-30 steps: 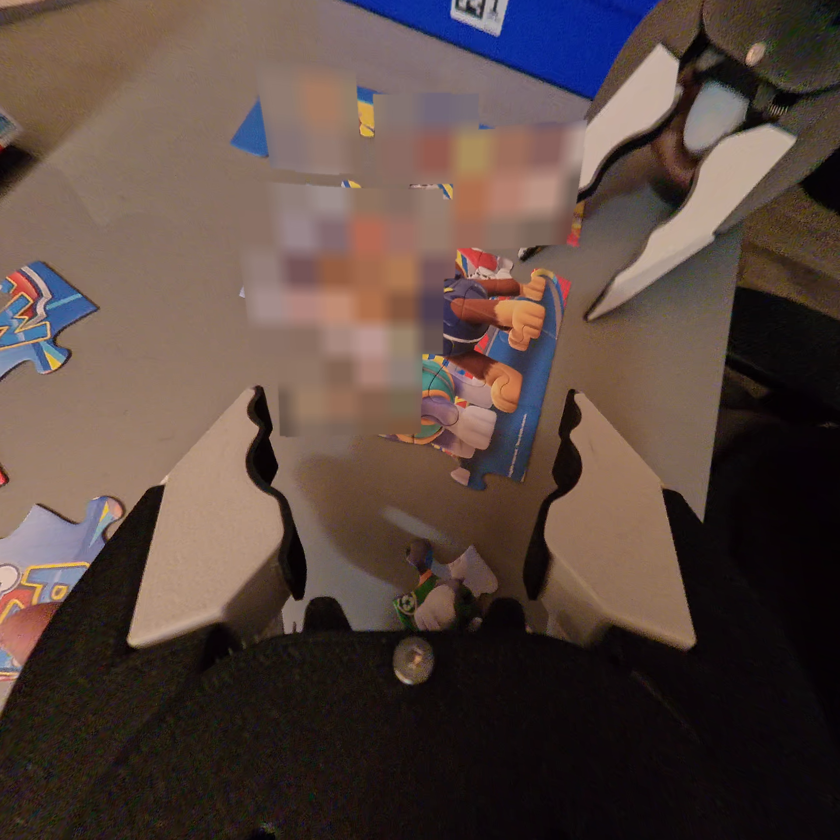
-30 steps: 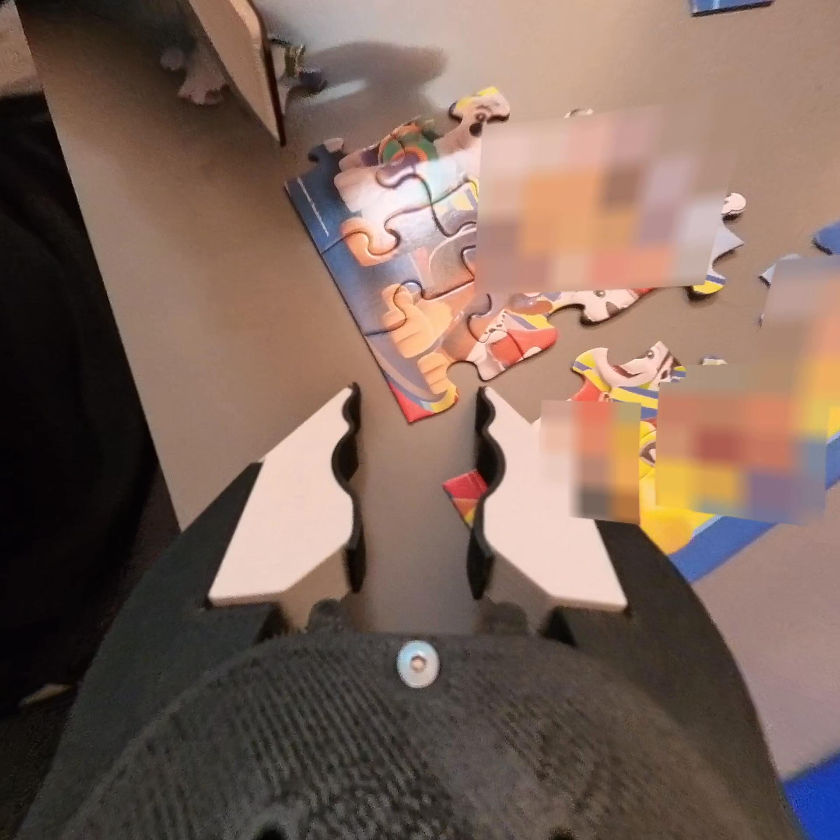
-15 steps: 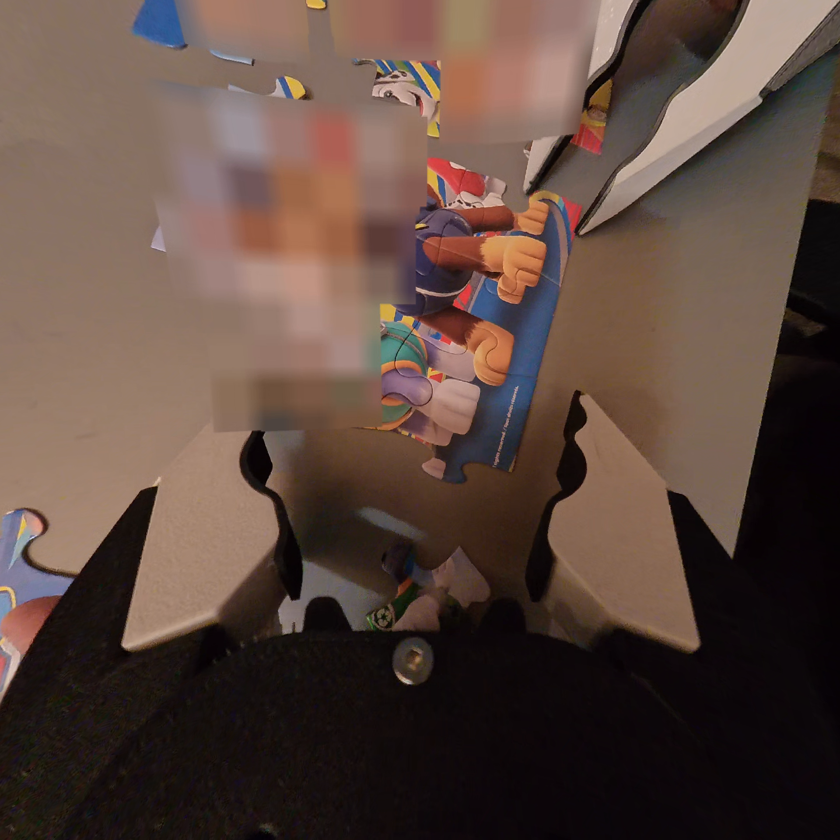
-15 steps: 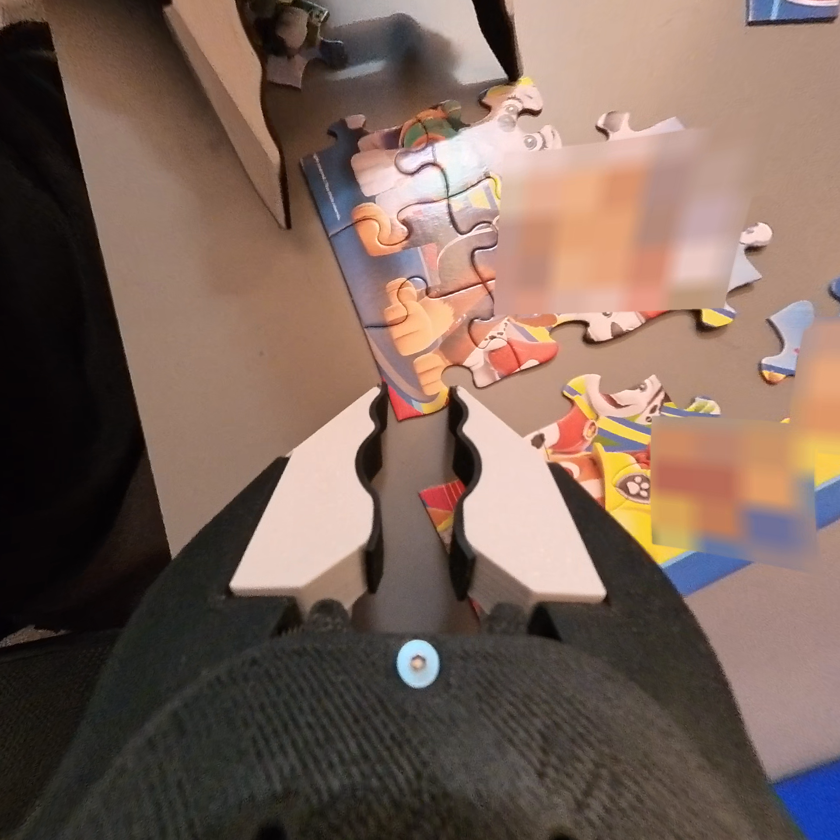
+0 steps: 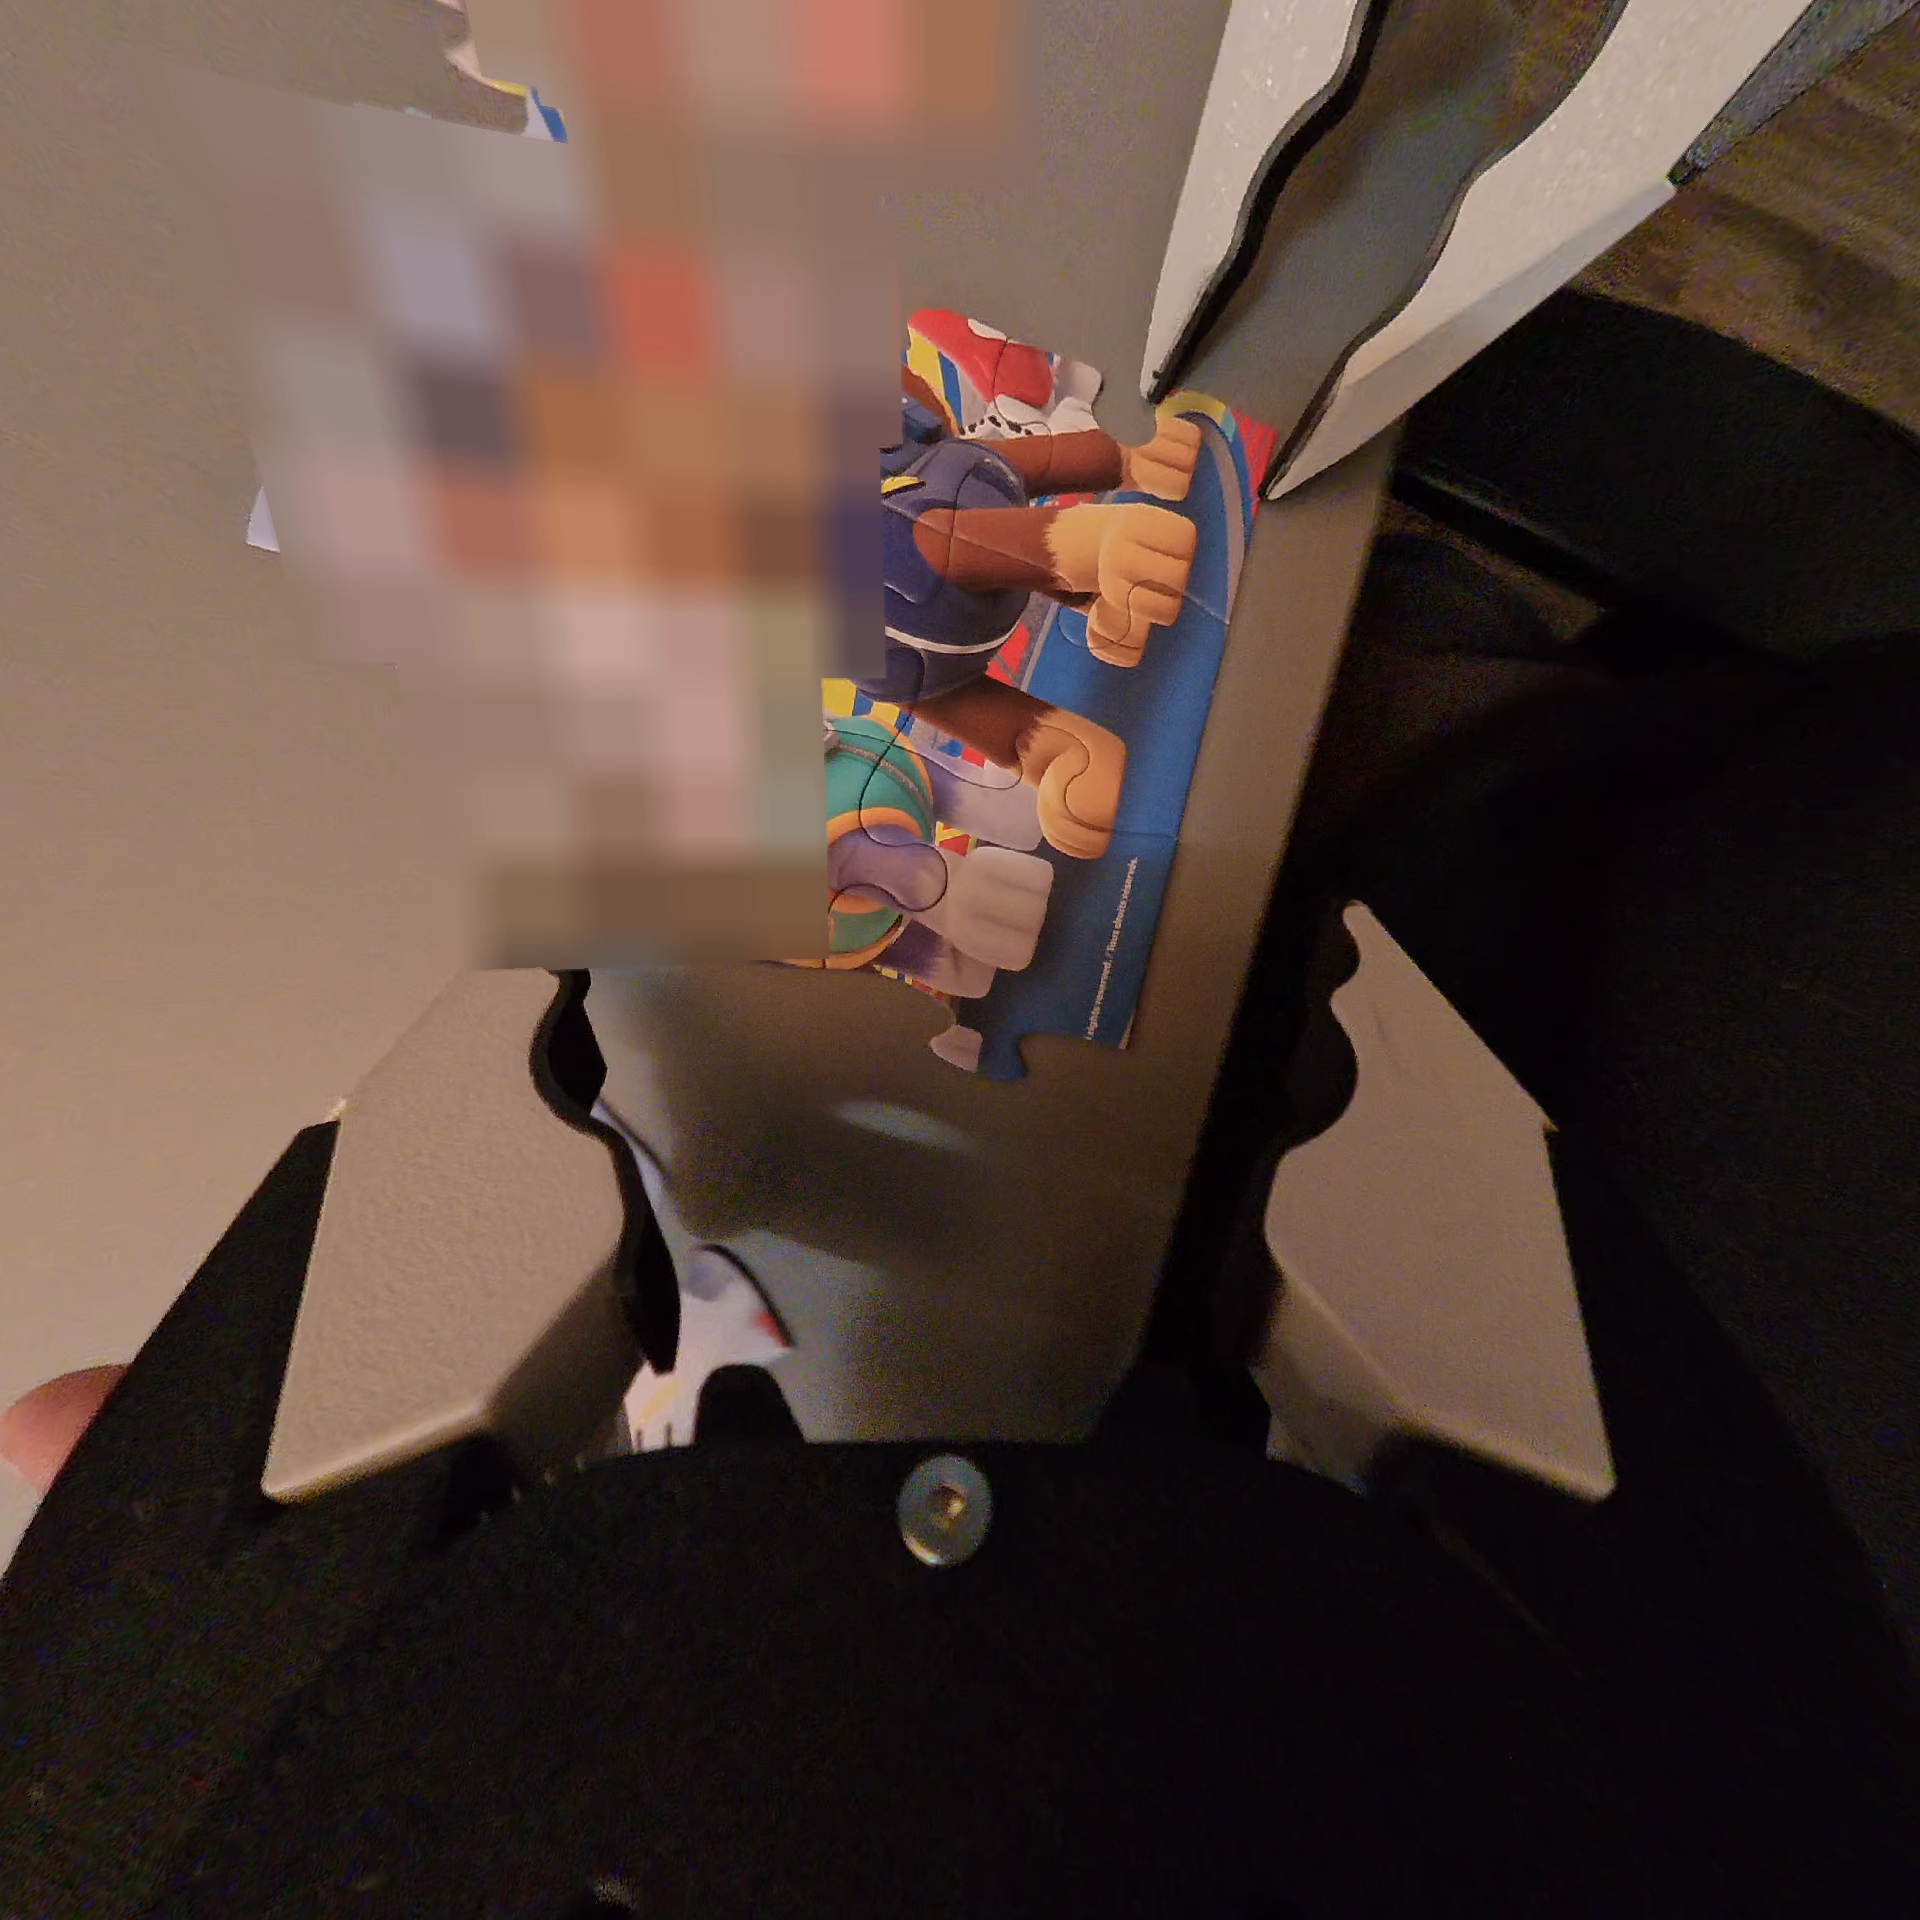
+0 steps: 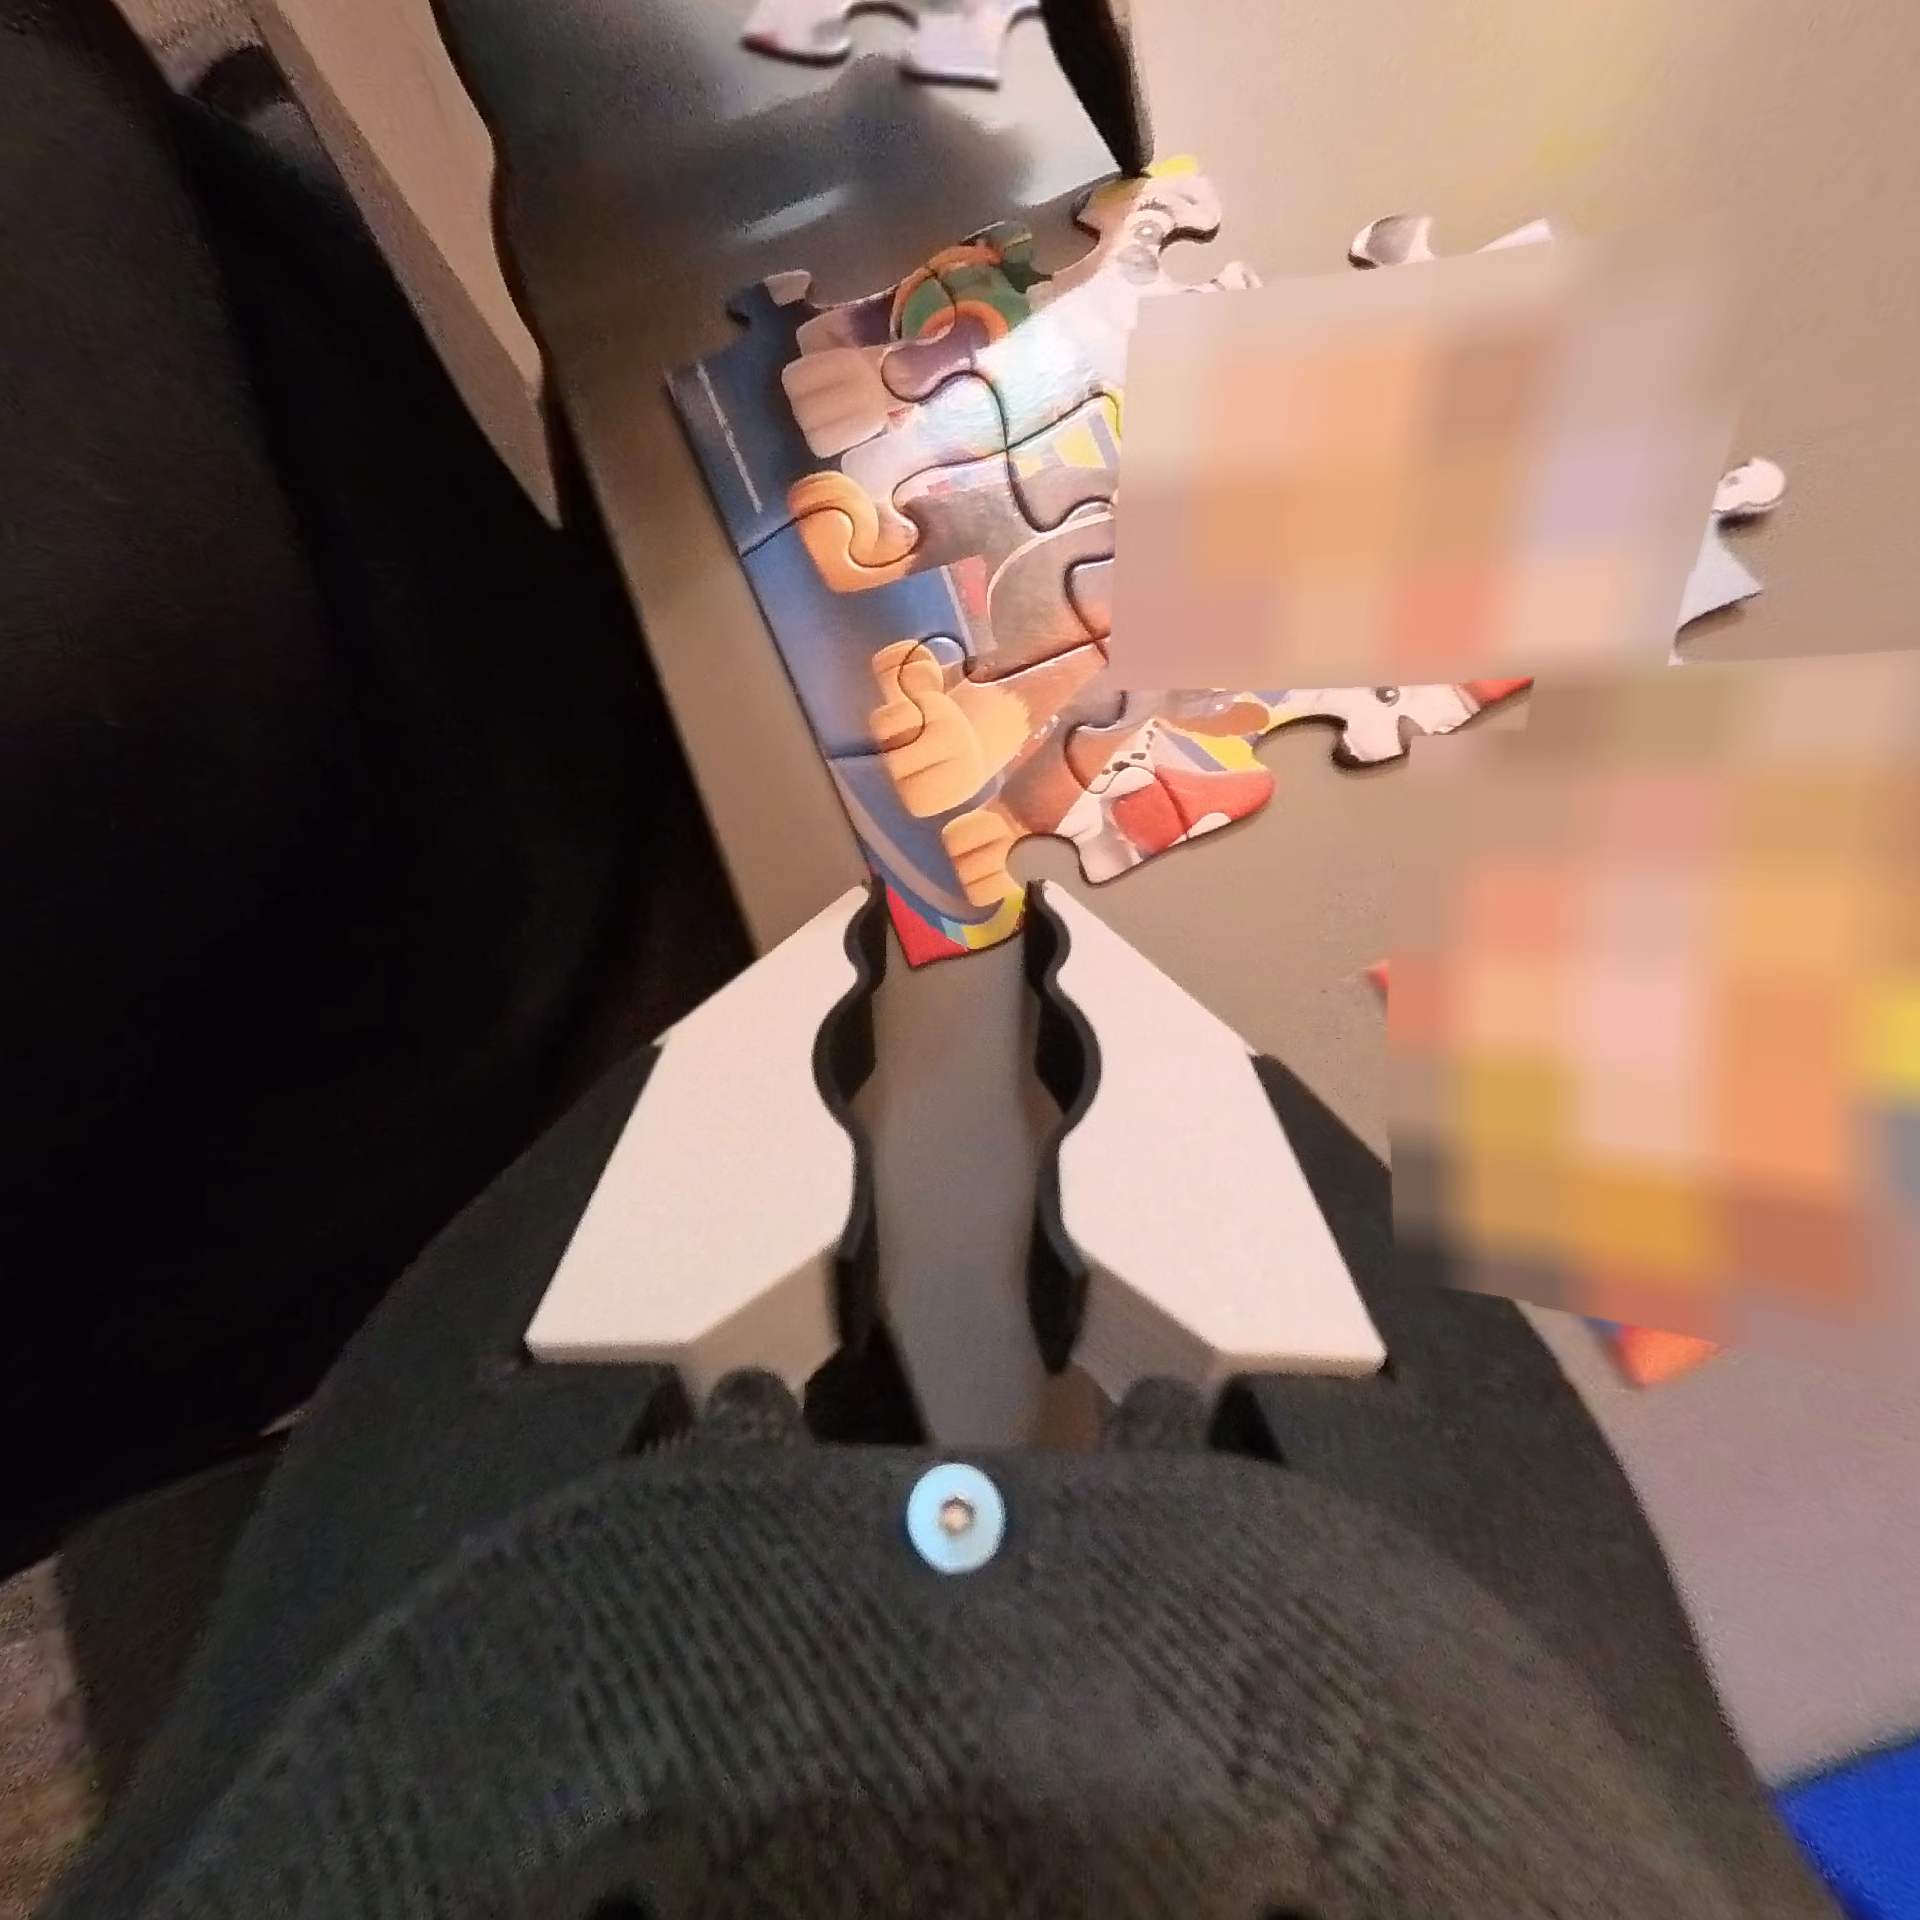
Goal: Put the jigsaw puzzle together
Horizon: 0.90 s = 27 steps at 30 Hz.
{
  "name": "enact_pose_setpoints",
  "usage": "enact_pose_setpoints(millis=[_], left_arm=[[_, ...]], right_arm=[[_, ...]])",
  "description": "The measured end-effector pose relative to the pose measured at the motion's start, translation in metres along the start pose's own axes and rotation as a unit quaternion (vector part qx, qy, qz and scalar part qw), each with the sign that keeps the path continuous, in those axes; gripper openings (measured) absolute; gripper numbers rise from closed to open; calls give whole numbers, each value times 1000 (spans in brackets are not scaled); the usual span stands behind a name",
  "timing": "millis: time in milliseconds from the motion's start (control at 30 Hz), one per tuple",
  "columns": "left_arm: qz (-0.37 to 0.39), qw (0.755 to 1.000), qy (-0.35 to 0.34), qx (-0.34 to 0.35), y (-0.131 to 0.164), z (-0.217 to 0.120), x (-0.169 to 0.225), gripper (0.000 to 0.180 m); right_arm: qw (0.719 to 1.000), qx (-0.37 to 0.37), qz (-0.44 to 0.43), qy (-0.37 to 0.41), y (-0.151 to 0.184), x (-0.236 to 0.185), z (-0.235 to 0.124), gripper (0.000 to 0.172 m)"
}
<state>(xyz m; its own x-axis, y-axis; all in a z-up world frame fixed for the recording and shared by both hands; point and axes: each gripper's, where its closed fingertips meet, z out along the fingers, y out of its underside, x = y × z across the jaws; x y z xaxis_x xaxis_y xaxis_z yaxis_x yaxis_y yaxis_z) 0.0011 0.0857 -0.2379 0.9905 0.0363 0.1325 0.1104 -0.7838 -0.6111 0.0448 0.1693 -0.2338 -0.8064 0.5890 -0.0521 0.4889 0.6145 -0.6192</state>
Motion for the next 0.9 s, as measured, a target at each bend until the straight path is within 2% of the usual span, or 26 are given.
enact_pose_setpoints(millis=[133, 233, 300, 400, 500, 567, 600, 667, 900], left_arm=[[2, 1000, 22, 2, 8, -4, 33, 134], [12, 1000, 17, 2, 13, -4, 46, 134], [16, 1000, 9, 4, 14, -3, 51, 134], [19, 1000, -10, 14, 15, 0, 51, 134], [8, 999, -18, 27, 12, 1, 51, 134], [-1, 999, -19, 34, 11, 1, 51, 134], [-6, 999, -19, 38, 10, 1, 50, 134], [-17, 999, -17, 46, 8, 1, 49, 132], [-61, 993, 12, 99, -8, -8, 44, 129]], right_arm=[[1000, 18, 13, 8, 12, -34, -8, 24], [998, 40, -24, 46, 17, -47, -10, 32], [989, 50, -90, 109, 18, -48, -10, 53], [940, 23, -245, 235, 23, -43, -10, 58], [861, -11, -370, 349, 20, -38, -12, 45], [808, -16, -428, 405, 12, -38, -14, 30], [793, -21, -446, 415, 12, -39, -12, 26], [787, -33, -457, 413, 14, -42, -8, 6], [750, -23, -466, 470, -11, -29, -35, 0]])
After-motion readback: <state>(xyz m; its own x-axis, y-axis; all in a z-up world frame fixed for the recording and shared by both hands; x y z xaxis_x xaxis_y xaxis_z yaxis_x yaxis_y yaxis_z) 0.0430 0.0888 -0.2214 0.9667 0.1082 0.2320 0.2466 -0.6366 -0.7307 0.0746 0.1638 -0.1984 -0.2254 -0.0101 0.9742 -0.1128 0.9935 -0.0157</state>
